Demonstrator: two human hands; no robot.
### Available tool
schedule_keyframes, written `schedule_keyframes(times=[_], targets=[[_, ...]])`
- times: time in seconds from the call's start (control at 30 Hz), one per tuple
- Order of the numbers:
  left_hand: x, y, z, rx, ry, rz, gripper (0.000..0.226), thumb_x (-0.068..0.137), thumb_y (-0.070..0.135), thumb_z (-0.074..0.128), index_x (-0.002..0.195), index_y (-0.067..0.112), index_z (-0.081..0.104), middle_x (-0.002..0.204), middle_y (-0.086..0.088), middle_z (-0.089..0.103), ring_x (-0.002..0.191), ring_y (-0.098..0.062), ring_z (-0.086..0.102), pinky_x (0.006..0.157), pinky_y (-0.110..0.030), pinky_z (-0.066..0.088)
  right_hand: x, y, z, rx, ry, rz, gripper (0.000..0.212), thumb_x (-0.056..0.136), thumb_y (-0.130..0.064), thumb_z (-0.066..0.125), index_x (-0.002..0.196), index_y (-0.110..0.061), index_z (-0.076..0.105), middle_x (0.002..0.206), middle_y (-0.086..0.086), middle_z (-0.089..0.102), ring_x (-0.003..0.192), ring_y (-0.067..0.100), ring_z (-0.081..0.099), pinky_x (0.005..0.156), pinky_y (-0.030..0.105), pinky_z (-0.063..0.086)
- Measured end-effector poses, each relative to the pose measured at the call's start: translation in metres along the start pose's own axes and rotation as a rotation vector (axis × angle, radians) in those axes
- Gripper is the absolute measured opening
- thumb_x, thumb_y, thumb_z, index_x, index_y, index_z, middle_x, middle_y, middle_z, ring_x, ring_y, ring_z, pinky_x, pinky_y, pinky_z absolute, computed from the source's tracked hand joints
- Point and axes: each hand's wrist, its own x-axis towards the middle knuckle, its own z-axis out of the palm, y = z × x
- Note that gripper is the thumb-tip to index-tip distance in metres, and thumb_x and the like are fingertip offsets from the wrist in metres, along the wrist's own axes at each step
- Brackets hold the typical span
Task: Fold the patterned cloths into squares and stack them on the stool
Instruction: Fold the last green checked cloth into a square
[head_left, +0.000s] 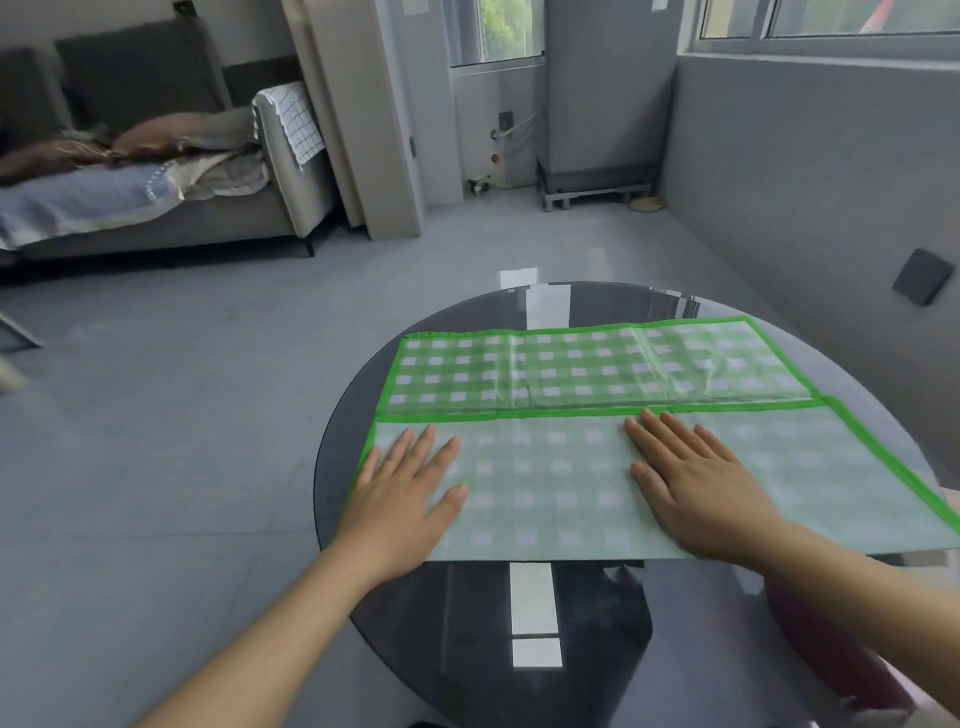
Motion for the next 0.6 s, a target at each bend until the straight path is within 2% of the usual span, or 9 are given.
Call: schedule_keyframes(times=[0.1,0.17,0.23,0.3,0.4,0.5,0.57,0.6], targets=[[-0.001,0.0,-0.001,-0.018,-0.013,0.01,0.085,0.067,0.072,-0.009,0.148,0.045,-0.003,0.157,0.015,-0.015,0.144,-0.006,-0.019,0.117,-0.034,-0.013,-0.003,-0.003,-0.002,0.023,-0.003,0.008,0.055,0.099,-0.045,0.013,0.15,-0.029,-0.001,0.158,-0.007,-0.005,0.145,0.009,-0.009,0.119,0.032,-0.006],[-0.005,-0.001,-0.003,-0.034,-0.024,0.023,0.079,0.073,0.072,-0.001,0.148,0.045,0.001,0.158,0.015,-0.011,0.144,-0.006,-0.016,0.117,-0.034,-0.012,-0.011,-0.005,-0.003,0.013,-0.002,0.014,0.061,0.094,-0.052,0.003,0.15,-0.029,-0.001,0.158,-0.008,-0.004,0.145,0.009,-0.008,0.118,0.031,-0.006],[-0.012,0.0,-0.005,-0.041,-0.004,0.038,0.082,0.07,0.074,0.001,0.147,0.046,0.009,0.159,0.016,-0.002,0.145,-0.006,-0.009,0.117,-0.033,-0.007,-0.024,-0.008,-0.003,-0.001,0.004,0.014,0.08,0.076,-0.059,-0.014,0.149,-0.029,-0.002,0.158,-0.009,-0.003,0.145,0.01,-0.007,0.118,0.031,-0.005],[-0.021,0.004,-0.007,-0.035,0.055,0.038,0.087,0.065,0.074,0.002,0.144,0.046,0.023,0.156,0.016,0.014,0.144,-0.009,0.006,0.115,-0.032,0.003,-0.038,-0.009,-0.001,-0.024,0.008,0.025,0.091,0.065,-0.058,-0.021,0.149,-0.03,-0.002,0.158,-0.01,-0.002,0.145,0.011,-0.005,0.117,0.031,-0.004],[-0.03,0.013,-0.009,-0.052,0.151,0.043,0.082,0.066,0.073,0.008,0.132,0.041,0.044,0.137,0.017,0.04,0.13,-0.012,0.029,0.105,-0.029,0.015,-0.054,-0.007,0.003,-0.054,0.022,0.022,0.093,0.064,-0.061,-0.027,0.149,-0.031,-0.003,0.158,-0.01,-0.002,0.146,0.012,-0.004,0.116,0.03,-0.004],[-0.035,0.02,-0.012,-0.006,0.162,0.042,0.076,0.067,0.074,0.008,0.121,0.039,0.048,0.118,0.018,0.044,0.117,-0.012,0.036,0.101,-0.028,0.018,-0.067,-0.007,0.006,-0.081,-0.006,0.028,0.112,0.052,-0.067,-0.045,0.149,-0.031,-0.003,0.158,-0.009,-0.002,0.146,0.013,-0.003,0.113,0.03,-0.006],[-0.034,0.024,-0.015,0.03,0.157,0.042,0.075,0.066,0.074,0.006,0.116,0.038,0.048,0.11,0.016,0.044,0.113,-0.012,0.039,0.102,-0.029,0.019,-0.073,-0.01,-0.002,-0.1,-0.031,0.008,0.107,0.058,-0.07,-0.038,0.149,-0.03,-0.001,0.158,-0.008,0.0,0.146,0.014,0.0,0.115,0.031,-0.001],[-0.033,0.027,-0.017,0.036,0.157,0.041,0.074,0.065,0.074,0.006,0.113,0.037,0.049,0.107,0.016,0.044,0.112,-0.012,0.04,0.102,-0.029,0.019,-0.073,-0.011,-0.007,-0.099,-0.039,-0.011,0.095,0.068,-0.07,-0.025,0.149,-0.03,0.002,0.158,-0.008,0.003,0.146,0.015,0.003,0.115,0.031,0.004]])
